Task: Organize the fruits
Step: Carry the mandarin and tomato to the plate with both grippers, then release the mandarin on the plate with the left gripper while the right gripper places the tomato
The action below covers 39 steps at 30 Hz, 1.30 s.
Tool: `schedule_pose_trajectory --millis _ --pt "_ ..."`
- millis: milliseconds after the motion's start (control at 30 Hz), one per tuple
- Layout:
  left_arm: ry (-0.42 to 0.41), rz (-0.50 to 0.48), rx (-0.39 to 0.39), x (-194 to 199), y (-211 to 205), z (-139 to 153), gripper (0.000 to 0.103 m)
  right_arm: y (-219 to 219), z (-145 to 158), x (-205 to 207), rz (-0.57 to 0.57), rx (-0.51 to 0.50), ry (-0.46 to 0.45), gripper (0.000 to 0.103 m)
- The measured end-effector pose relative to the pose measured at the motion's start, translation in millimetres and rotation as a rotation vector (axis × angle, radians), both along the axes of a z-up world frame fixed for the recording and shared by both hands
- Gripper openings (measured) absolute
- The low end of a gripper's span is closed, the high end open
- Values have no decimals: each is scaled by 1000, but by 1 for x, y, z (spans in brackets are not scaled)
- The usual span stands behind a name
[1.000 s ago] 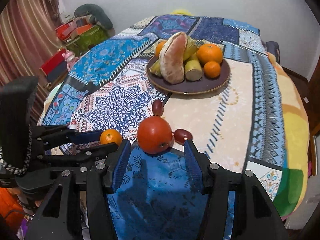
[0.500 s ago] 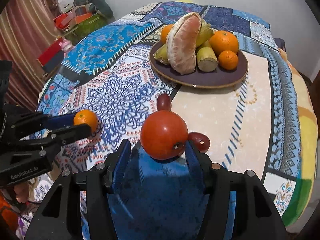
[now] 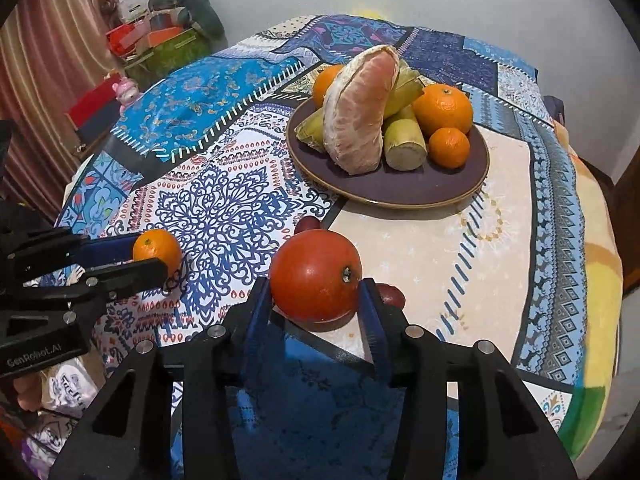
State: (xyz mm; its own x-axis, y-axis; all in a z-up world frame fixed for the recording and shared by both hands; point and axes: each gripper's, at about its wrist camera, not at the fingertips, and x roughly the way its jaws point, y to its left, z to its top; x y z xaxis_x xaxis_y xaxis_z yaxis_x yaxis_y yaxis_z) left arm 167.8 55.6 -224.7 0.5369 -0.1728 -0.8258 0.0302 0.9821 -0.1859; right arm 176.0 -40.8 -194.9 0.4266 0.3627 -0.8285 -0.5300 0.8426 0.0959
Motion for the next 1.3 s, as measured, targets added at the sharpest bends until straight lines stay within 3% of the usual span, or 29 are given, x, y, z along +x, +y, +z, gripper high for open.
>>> schedule_pose_trajectory --millis 600,967,1067,1300 --pt "-59 -78 -19 61 -44 26 33 -51 39 32 -109 74 -123 41" --pt "-48 -121 9 107 -65 13 33 -57 26 68 -101 91 -119 41" --pt "-48 -133 15 116 -68 10 33 -54 23 78 -81 108 -108 32" --pt "-24 -124 17 129 -71 -2 33 -51 15 89 -62 117 -87 33"
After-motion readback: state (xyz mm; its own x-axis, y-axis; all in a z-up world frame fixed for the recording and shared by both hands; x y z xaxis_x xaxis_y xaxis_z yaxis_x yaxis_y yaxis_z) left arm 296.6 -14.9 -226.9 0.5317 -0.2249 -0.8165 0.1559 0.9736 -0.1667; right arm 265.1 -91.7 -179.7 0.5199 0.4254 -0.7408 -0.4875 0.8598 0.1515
